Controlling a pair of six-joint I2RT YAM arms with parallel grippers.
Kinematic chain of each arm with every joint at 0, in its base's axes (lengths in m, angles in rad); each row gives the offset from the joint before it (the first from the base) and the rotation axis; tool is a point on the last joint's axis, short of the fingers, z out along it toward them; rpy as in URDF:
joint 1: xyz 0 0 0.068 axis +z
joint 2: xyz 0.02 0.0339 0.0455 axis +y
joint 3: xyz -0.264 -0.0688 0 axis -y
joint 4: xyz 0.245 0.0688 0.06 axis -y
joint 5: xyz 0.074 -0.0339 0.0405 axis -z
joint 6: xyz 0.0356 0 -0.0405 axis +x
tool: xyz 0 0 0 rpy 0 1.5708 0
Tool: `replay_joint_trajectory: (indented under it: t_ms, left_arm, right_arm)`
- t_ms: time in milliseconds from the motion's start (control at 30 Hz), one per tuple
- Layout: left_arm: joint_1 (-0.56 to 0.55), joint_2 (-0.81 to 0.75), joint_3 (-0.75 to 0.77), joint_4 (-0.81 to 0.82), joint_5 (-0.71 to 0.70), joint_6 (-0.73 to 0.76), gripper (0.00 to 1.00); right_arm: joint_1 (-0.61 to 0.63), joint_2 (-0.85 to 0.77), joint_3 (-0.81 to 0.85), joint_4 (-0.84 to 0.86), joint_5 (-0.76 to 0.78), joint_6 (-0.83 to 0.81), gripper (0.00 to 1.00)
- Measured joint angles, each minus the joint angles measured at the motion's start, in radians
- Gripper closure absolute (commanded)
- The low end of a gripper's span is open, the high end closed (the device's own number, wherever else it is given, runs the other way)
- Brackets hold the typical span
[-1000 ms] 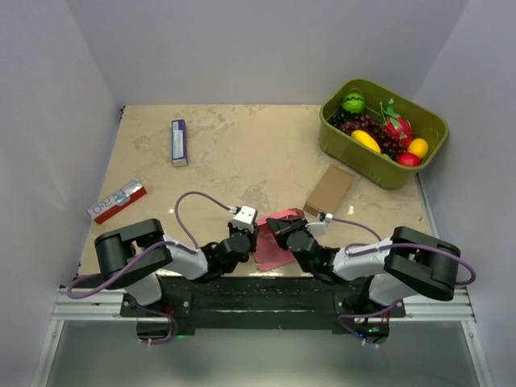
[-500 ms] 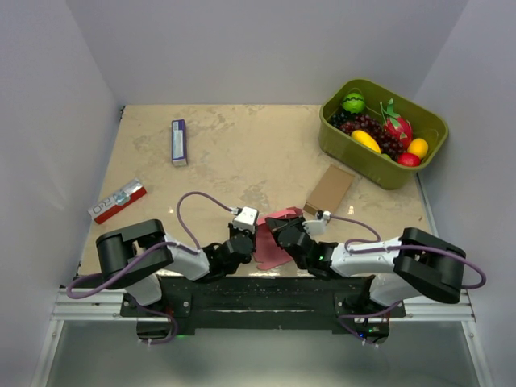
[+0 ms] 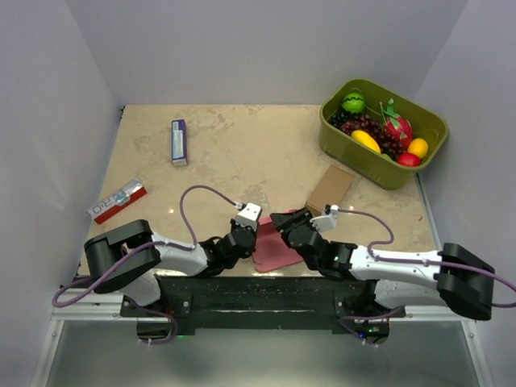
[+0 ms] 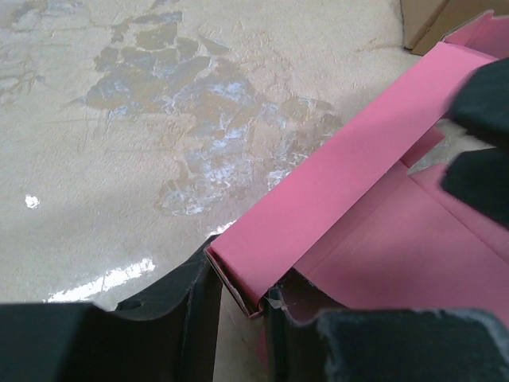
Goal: Fold the paper box
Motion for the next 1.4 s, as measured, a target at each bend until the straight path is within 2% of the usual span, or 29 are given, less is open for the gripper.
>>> replay_joint_trajectory:
  t_ms: [33, 200, 333, 433, 567, 733, 867, 1033, 1200, 1400]
  left_arm:
    - [0.010, -0.007, 0.006, -0.022, 0.024, -0.004, 1.00]
    - [0.059, -0.035, 0.042, -0.115, 0.156, -0.002, 1.00]
    - [0.090, -0.086, 0.061, -0.207, 0.319, 0.033, 1.00]
    - [0.140, -0.127, 0.063, -0.282, 0.478, 0.060, 1.00]
    - [0.186, -0.144, 0.084, -0.372, 0.637, 0.090, 1.00]
    - [0.189, -0.144, 0.122, -0.479, 0.802, 0.121, 1.00]
    - [0.200, -0.156, 0.133, -0.559, 0.884, 0.122, 1.00]
    - [0.213, -0.165, 0.163, -0.645, 0.938, 0.122, 1.00]
    - [0.241, -0.197, 0.169, -0.695, 0.921, 0.117, 1.00]
    - [0.298, -0.330, 0.163, -0.696, 0.875, 0.108, 1.00]
  right_arm:
    - [0.000, -0.040, 0.000, -0.020, 0.003, -0.033, 0.37]
    - [0.001, -0.268, 0.002, -0.096, 0.012, -0.258, 0.27]
    - [0.001, -0.416, 0.019, -0.183, -0.005, -0.515, 0.26]
    - [0.000, -0.500, 0.060, -0.259, -0.042, -0.778, 0.27]
    - [0.000, -0.489, 0.145, -0.336, -0.095, -1.007, 0.32]
    - [0.019, -0.346, 0.206, -0.390, -0.195, -1.177, 0.37]
    - [0.124, -0.237, 0.202, -0.441, -0.237, -1.240, 0.39]
    - [0.227, -0.217, 0.202, -0.467, -0.238, -1.241, 0.35]
    - [0.235, -0.243, 0.202, -0.538, -0.176, -1.139, 0.30]
    - [0.235, -0.328, 0.198, -0.642, -0.117, -0.997, 0.27]
